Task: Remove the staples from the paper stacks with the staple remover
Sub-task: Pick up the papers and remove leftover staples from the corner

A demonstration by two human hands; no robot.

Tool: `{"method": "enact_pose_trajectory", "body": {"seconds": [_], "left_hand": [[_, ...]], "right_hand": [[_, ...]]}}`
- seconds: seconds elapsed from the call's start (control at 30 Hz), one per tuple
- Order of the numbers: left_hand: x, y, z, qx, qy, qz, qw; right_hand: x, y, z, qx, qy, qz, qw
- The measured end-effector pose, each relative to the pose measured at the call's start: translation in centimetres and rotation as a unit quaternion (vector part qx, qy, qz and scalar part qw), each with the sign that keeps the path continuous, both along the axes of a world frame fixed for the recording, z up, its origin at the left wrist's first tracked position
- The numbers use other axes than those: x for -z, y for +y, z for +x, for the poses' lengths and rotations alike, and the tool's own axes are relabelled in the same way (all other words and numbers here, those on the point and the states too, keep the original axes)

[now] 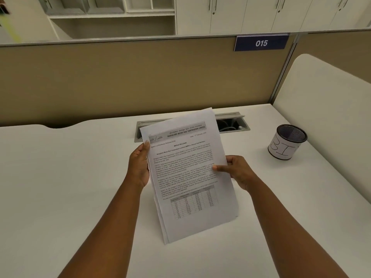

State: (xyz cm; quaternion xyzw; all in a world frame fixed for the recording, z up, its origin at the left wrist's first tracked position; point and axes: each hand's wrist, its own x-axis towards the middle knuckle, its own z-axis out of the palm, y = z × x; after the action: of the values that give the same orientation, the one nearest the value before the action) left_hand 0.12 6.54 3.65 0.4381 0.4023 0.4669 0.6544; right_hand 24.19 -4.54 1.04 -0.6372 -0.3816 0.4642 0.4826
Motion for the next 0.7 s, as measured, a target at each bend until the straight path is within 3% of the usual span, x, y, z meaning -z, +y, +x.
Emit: {"method": "enact_pose_trajectory", "body": {"seconds": [0.5,0.7], "left_hand": [[-0.2,-0.5,1.0,-0.092,0.017,0.063,0.994],[-0.3,-0.4,1.0,-0.077,0.011,0.071,0.994]], "right_hand": [[-0.7,0.4,-1.2,-0.087,-0.063,-0.030,0.994],[-0.9,0.9,-0.9,0.005,-0.037,0.012,0.999]]}}
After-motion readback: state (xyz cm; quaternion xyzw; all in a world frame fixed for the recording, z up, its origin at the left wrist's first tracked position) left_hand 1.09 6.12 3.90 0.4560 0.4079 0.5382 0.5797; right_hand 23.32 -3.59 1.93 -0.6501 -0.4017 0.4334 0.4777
